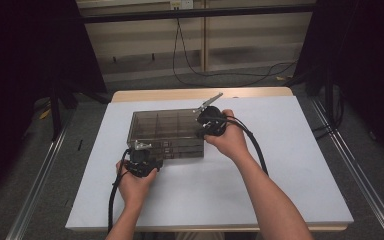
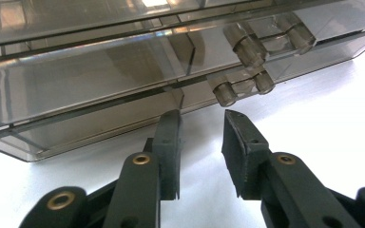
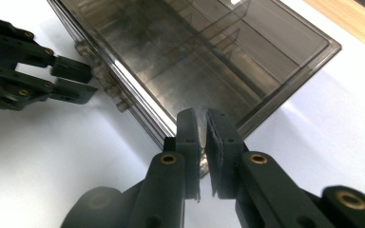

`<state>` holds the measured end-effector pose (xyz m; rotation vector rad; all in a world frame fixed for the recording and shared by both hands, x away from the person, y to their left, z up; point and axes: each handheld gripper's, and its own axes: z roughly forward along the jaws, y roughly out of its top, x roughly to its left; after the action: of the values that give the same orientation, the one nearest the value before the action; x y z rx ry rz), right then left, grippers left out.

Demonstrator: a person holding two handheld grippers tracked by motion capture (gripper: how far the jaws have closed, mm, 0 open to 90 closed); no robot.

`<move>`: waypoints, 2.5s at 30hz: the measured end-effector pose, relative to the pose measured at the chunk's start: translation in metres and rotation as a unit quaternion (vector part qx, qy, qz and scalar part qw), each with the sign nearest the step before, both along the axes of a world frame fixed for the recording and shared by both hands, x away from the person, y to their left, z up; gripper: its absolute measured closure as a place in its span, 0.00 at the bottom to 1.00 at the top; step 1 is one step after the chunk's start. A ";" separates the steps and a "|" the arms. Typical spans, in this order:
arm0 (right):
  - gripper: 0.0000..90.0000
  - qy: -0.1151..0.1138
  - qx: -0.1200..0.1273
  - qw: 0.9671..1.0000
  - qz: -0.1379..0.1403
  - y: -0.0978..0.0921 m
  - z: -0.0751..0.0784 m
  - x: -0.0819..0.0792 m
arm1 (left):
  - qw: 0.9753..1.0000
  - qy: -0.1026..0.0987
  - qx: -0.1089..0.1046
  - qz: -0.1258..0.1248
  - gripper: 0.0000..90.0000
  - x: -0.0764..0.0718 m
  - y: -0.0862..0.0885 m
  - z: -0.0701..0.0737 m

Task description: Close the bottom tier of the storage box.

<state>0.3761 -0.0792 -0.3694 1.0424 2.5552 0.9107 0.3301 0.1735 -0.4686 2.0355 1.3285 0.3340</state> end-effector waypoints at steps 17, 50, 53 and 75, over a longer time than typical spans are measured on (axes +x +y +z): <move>0.79 0.002 -0.008 1.000 -0.004 -0.005 0.000 -0.006 | 1.000 0.002 -0.018 -0.017 0.63 -0.005 0.001 0.003; 0.42 -0.008 0.005 1.000 -0.010 -0.020 0.002 -0.022 | 0.999 0.003 -0.039 -0.015 0.22 -0.013 0.008 0.007; 0.40 -0.007 0.005 1.000 -0.011 -0.021 0.001 -0.023 | 0.999 0.003 -0.035 -0.019 0.19 -0.013 0.008 0.007; 0.30 0.001 -0.003 1.000 -0.018 -0.038 -0.006 -0.037 | 0.999 -0.003 -0.023 -0.023 0.16 -0.018 0.013 0.010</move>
<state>0.3392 -0.1177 -0.3757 1.0856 2.5306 0.8913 0.3124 0.1868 -0.4581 2.0219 1.2714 0.2864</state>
